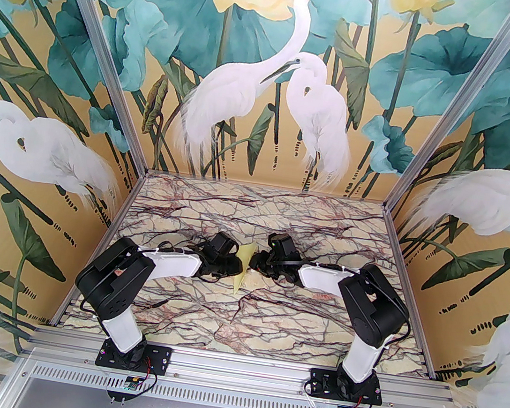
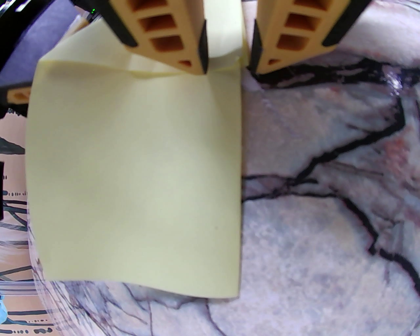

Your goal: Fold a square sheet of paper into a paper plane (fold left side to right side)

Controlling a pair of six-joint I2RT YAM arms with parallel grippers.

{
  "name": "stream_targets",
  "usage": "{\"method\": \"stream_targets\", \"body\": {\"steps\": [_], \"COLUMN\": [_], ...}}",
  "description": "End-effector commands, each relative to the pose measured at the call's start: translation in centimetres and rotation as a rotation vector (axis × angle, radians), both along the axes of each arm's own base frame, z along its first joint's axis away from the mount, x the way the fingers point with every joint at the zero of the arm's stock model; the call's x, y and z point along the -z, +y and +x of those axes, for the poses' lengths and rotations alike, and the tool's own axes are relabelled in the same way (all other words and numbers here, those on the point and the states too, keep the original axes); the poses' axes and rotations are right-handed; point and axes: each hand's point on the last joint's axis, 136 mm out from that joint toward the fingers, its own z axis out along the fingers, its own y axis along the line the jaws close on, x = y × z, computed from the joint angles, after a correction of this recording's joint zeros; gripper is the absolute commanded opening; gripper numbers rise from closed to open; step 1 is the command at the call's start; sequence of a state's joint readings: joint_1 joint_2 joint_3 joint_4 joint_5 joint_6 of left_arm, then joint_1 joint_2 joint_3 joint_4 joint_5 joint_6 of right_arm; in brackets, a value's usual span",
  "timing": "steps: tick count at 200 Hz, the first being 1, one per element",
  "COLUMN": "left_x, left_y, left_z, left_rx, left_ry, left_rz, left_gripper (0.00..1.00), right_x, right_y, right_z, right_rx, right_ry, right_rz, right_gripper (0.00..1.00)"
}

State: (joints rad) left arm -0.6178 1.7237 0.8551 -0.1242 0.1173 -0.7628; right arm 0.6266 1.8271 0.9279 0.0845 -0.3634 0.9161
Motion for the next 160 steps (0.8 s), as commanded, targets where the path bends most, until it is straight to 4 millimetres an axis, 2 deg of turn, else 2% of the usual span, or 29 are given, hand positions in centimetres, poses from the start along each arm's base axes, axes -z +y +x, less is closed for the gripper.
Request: {"method": "stream_targets", "body": {"steps": [1, 66, 118, 160], "left_x": [2.7, 3.3, 3.9, 3.8], "left_y": [-0.7, -1.5, -1.7, -2.0], "left_z": [-1.3, -1.7, -1.8, -1.9], "left_rx": [0.036, 0.045, 0.051, 0.058], "left_ry": [0.062, 0.089, 0.112, 0.117], "left_rz": [0.050, 0.050, 0.055, 0.046], "left_gripper": [0.32, 0.27, 0.26, 0.26], "right_x": [0.2, 0.3, -0.3, 0.1], "right_y": [-0.4, 1.1, 1.1, 1.5], "right_z": [-0.2, 0.1, 0.2, 0.2], "right_rx": [0.006, -0.025, -0.023, -0.026], "right_ry": [-0.004, 0.007, -0.003, 0.016], "right_rz": [0.004, 0.078, 0.124, 0.154], "right_gripper": [0.28, 0.34, 0.39, 0.42]}}
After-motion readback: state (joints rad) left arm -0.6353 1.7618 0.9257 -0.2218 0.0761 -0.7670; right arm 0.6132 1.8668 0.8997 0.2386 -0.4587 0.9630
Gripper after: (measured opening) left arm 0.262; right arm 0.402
